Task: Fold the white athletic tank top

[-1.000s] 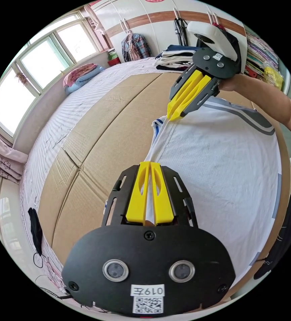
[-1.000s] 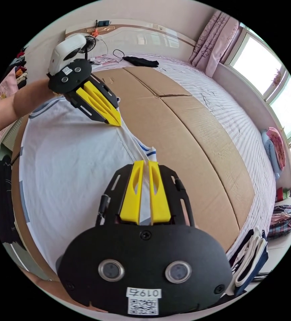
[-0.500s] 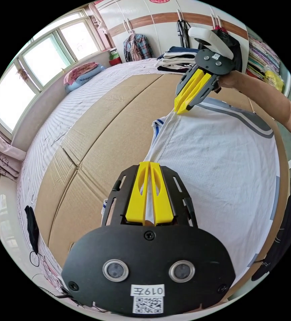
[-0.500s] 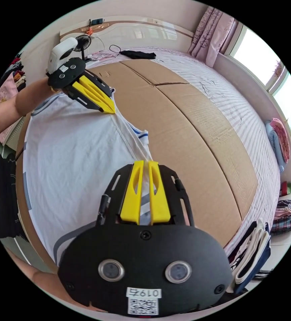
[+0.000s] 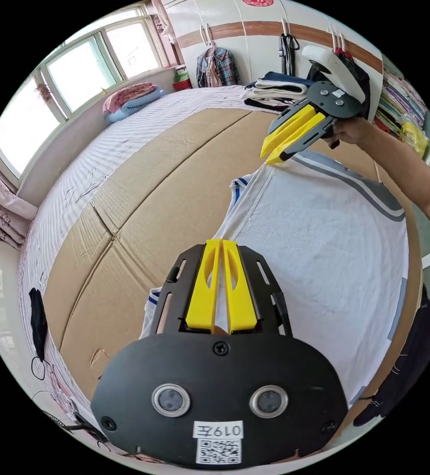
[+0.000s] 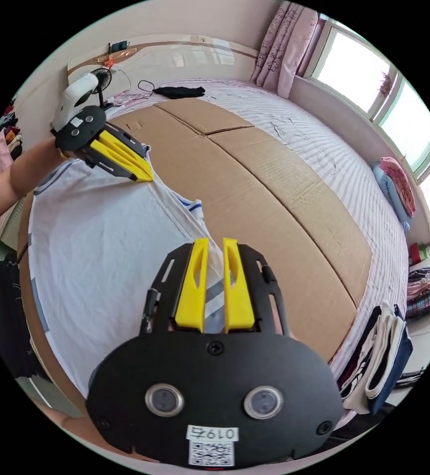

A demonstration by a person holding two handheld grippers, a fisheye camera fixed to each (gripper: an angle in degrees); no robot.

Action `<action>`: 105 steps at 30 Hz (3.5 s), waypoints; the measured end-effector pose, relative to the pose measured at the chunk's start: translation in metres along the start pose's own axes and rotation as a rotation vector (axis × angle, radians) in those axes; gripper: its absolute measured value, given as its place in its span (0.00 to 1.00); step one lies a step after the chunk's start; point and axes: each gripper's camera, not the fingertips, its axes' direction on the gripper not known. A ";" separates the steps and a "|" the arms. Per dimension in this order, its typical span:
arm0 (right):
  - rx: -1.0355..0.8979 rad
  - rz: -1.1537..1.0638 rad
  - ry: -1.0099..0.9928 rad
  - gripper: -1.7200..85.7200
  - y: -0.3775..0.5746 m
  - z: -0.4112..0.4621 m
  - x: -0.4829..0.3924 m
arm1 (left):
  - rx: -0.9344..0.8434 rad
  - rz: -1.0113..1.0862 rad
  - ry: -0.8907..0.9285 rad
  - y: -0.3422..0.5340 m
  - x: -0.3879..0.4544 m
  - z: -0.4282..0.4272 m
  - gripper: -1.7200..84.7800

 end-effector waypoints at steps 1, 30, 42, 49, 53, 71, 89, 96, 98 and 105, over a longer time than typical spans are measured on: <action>0.012 0.042 0.019 0.08 0.003 -0.004 0.001 | -0.012 -0.023 0.020 0.000 -0.004 -0.002 0.03; 0.196 0.635 0.029 0.01 0.043 -0.026 -0.295 | 0.198 -0.926 -0.122 0.101 0.110 -0.122 0.03; 0.139 0.643 0.246 0.01 0.022 0.005 -0.389 | 0.247 -1.086 -0.013 0.149 0.097 -0.136 0.03; 0.190 0.647 0.402 0.01 0.012 0.015 -0.438 | 0.291 -1.154 0.197 0.176 0.076 -0.137 0.03; 0.098 0.733 0.449 0.01 0.004 0.032 -0.449 | 0.238 -1.157 0.286 0.180 0.067 -0.124 0.03; 0.142 0.860 0.422 0.08 0.001 0.067 -0.478 | 0.259 -1.234 0.408 0.200 0.054 -0.117 0.03; 0.237 0.930 0.353 0.14 0.021 0.073 -0.475 | 0.267 -1.218 0.233 0.178 0.083 -0.136 0.03; 0.265 0.925 0.346 0.14 0.022 0.076 -0.478 | 0.292 -1.218 0.187 0.175 0.091 -0.142 0.03; 0.238 0.913 0.375 0.14 0.020 0.076 -0.480 | 0.290 -1.228 0.234 0.175 0.092 -0.138 0.03; 0.264 0.894 0.335 0.12 0.020 0.079 -0.483 | 0.292 -1.217 0.207 0.175 0.097 -0.144 0.03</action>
